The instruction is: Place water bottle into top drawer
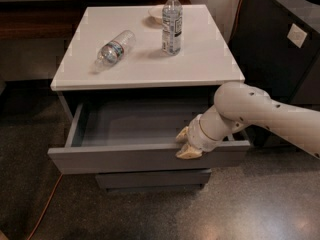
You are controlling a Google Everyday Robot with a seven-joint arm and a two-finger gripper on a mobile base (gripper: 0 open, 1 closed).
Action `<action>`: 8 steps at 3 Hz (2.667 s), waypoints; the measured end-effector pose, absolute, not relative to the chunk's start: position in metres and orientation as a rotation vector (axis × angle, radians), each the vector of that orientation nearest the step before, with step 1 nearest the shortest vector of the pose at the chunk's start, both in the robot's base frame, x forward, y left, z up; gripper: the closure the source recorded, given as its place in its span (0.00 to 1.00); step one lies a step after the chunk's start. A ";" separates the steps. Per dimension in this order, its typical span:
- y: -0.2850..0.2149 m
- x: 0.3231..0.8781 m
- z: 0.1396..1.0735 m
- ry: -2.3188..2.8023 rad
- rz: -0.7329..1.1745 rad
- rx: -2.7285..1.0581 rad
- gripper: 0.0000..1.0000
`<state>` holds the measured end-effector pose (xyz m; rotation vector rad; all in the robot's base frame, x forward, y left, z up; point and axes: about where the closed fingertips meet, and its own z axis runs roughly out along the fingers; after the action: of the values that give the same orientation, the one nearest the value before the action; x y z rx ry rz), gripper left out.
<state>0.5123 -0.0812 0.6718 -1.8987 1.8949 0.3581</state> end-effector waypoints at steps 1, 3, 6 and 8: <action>-0.078 0.505 0.674 1.911 0.385 -1.892 1.00; -0.075 0.500 0.677 1.921 0.406 -1.887 0.59; -0.060 0.536 0.750 1.865 0.310 -1.864 0.00; -0.065 0.574 0.756 1.901 0.324 -1.831 0.39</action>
Offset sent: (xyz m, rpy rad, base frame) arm -0.0366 0.0213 0.0225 0.0438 0.1196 -0.0345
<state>0.5741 -0.0647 0.7556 -1.8310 1.9012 0.3243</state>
